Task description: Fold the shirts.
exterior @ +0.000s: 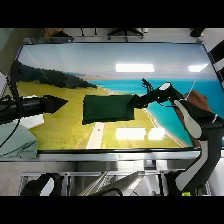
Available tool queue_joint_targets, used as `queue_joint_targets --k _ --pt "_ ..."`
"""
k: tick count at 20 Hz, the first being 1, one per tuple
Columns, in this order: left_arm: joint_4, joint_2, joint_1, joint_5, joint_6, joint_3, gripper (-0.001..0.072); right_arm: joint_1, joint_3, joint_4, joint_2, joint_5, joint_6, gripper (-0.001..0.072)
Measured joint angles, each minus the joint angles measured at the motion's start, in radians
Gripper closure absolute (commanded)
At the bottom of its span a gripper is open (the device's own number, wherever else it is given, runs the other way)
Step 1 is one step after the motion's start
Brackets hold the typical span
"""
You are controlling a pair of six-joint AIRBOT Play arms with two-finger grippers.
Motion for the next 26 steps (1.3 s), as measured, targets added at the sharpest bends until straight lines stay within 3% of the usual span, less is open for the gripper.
queue_joint_targets --k 1,7,12,17,20,26 --pt "0.0 0.01 0.007 0.0 0.0 0.0 0.0687 0.003 0.001 0.004 -0.001 -0.002 -0.018 0.0688" --pt "0.001 0.08 0.092 -0.014 0.0 0.0 0.0687 -0.062 0.119 0.068 0.111 0.042 -0.058 0.0688" --pt "0.0 0.118 0.169 -0.054 0.0 0.0 0.0687 -0.277 0.343 0.087 0.261 0.053 0.027 0.0688" --pt "0.0 0.127 0.203 -0.073 0.012 0.0 0.0687 -0.544 0.435 0.079 0.343 0.113 0.164 0.0688" --pt "-0.001 0.128 0.208 -0.077 0.023 0.0 0.0687 -0.668 0.448 -0.023 0.364 0.23 0.279 0.0688" --pt "-0.001 0.128 0.21 -0.068 0.037 0.0 0.0687 -0.766 0.455 -0.396 0.455 0.374 0.463 0.0688"
